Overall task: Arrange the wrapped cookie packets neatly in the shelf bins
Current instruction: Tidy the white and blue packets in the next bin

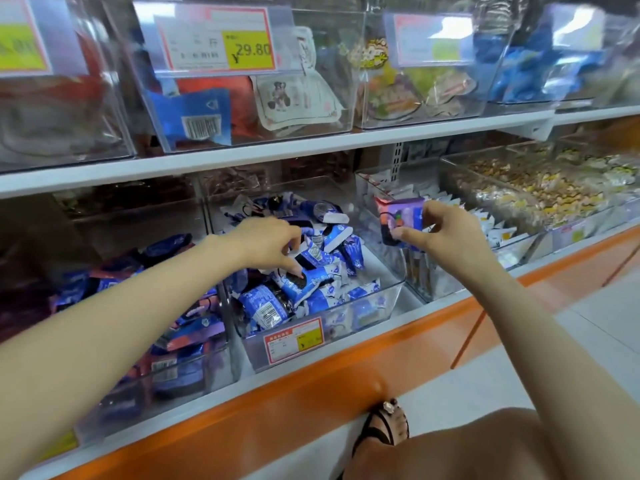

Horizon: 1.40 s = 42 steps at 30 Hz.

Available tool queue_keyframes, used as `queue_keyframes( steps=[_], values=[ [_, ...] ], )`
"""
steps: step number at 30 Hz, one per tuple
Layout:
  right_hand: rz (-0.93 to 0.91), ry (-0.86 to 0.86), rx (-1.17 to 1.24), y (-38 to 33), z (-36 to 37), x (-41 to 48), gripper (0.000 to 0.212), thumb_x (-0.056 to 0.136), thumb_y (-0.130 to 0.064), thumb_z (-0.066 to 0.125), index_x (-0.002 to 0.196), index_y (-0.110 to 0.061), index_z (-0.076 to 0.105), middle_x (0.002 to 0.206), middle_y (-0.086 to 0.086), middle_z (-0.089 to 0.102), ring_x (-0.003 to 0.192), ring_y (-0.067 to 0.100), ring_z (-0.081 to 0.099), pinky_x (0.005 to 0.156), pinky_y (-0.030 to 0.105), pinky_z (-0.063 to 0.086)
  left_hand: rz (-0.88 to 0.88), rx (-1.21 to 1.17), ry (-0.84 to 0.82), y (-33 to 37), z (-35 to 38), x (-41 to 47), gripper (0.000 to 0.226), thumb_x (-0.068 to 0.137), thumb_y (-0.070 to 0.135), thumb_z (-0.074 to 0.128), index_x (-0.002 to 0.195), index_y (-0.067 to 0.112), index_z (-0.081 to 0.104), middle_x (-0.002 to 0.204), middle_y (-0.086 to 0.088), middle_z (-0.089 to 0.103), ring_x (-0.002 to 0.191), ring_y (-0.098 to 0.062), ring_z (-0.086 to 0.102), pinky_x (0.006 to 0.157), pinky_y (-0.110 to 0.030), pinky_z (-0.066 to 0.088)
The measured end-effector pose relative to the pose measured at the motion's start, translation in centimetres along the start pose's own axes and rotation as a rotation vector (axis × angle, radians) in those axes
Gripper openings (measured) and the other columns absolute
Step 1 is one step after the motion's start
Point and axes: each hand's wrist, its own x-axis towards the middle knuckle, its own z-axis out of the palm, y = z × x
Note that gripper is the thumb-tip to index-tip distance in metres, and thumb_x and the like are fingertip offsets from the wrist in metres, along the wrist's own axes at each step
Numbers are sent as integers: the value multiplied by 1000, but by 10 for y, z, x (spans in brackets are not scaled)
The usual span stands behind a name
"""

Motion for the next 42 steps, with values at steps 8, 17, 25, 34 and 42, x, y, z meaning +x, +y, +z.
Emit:
queue_keyframes(
  steps=[8, 17, 25, 34, 42],
  values=[
    [51, 45, -58, -1, 1, 5, 37, 80, -33, 73, 62, -22, 43, 62, -4, 47, 57, 13, 42, 52, 28, 32, 175, 7, 246, 44, 6, 49, 49, 85, 31, 65, 130, 23, 47, 124, -3, 45, 117, -20, 39, 91, -32, 34],
    [133, 8, -53, 2, 3, 2, 40, 80, -33, 72, 59, -20, 41, 56, -3, 45, 55, 15, 43, 51, 31, 29, 126, 106, 365, 52, 27, 83, 31, 84, 26, 65, 113, 18, 58, 129, -5, 42, 121, -24, 34, 98, -34, 25],
    [126, -22, 40, -2, 5, 0, 31, 76, -30, 77, 88, -17, 52, 68, -3, 52, 61, 15, 49, 54, 29, 36, 167, -545, 394, 40, 3, 18, 24, 84, 34, 67, 98, 18, 57, 90, 9, 55, 81, -7, 46, 71, -29, 36],
    [79, -456, 431, -63, 46, -11, 38, 81, -27, 72, 77, 3, 49, 66, 12, 32, 60, 19, 32, 53, 24, 26, -220, -1002, 504, -14, -6, -114, 30, 67, 42, 67, 70, 15, 55, 61, 2, 43, 56, -6, 36, 51, -16, 29],
    [59, -597, 580, -153, 142, -14, 10, 85, -13, 69, 82, -8, 61, 49, -2, 46, 38, 4, 47, 41, 15, 38, -799, -481, 719, -85, 5, -166, 42, 76, 33, 75, 100, 0, 64, 99, -24, 66, 95, -37, 62, 77, -38, 43]
  ],
)
